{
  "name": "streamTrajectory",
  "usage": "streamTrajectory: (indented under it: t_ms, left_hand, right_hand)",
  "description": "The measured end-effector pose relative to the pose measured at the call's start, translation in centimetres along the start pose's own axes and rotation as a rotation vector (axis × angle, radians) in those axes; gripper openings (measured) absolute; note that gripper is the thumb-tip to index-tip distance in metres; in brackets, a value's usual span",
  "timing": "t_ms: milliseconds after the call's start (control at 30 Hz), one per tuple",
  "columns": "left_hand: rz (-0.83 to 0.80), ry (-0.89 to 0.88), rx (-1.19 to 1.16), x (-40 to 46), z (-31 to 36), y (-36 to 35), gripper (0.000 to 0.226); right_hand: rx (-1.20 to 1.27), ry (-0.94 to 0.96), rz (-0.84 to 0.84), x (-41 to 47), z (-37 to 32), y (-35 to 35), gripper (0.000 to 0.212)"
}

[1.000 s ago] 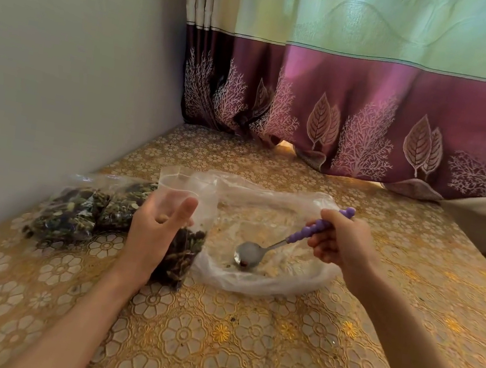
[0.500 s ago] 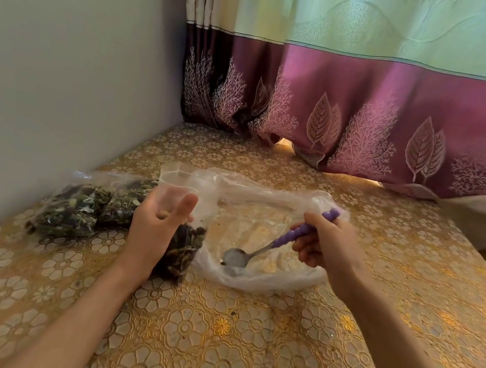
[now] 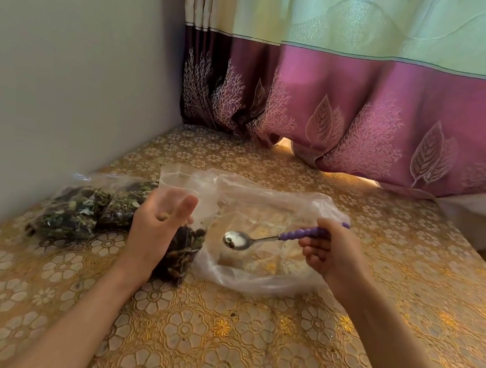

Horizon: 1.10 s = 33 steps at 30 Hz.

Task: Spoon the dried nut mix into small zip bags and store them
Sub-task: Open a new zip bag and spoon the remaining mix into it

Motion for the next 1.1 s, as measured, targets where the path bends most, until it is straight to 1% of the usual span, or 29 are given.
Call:
streamTrajectory:
  t_ms: [100, 200, 333, 433, 567, 667, 733, 833, 967, 1067, 1100]
  left_hand:
    - [-0.016, 0.025, -0.01, 0.1, -0.3, -0.1, 0.074]
    - [-0.016, 0.034, -0.014, 0.0, -0.3, -0.1, 0.076]
    - [-0.013, 0.024, -0.017, 0.0, 0.0, -0.1, 0.073]
    - [-0.024, 0.017, -0.014, -0.1, 0.1, -0.2, 0.076]
    - [-0.029, 0.017, -0.024, -0.1, 0.1, -0.1, 0.079]
    - [-0.027, -0.001, -0.01, -0.1, 0.3, -0.1, 0.074]
    - [-0.025, -0.01, -0.003, -0.1, 0.5, 0.0, 0.074]
    - [-0.012, -0.007, 0.005, -0.2, 0.7, 0.0, 0.08]
    - [0.067, -0.006, -0.012, 0.1, 1.3, 1.6, 0.078]
    - [0.136, 0.008, 0.012, 0.5, 1.9, 3.4, 0.074]
    - [0.142, 0.018, 0.011, 0.5, 1.9, 3.9, 0.068]
  right_hand:
    - [0.068, 0.069, 0.012, 0.2, -1.5, -0.2, 0.035]
    - [0.144, 0.195, -0.006, -0.1, -4.4, -1.3, 0.035]
    - [0.184, 0.354, -0.086, -1.4, -8.3, -4.4, 0.035]
    - [0.12, 0.444, -0.159, -2.6, -9.7, -7.0, 0.035]
    - [-0.04, 0.629, -0.253, -4.6, -10.8, -9.3, 0.029]
    - [-0.142, 0.714, -0.3, -5.5, -10.9, -10.0, 0.026]
    - [-0.15, 0.731, -0.314, -5.6, -10.8, -10.0, 0.025]
    - [-0.051, 0.716, -0.295, -5.2, -11.0, -9.0, 0.027]
    - [0.129, 0.612, -0.16, -3.3, -10.0, -6.1, 0.033]
    - [0.073, 0.541, -0.067, -2.2, -7.9, -4.0, 0.036]
    - [0.049, 0.509, -0.044, -1.8, -6.9, -3.4, 0.037]
Point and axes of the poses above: each hand's wrist, its own x-axis towards the middle knuckle, its own y-axis out of the back of the hand, z = x × y, the point moved 9 cm from there along x, towards the middle knuckle, and after that the axes turned 4 degrees about y, right-handed, at the moved point
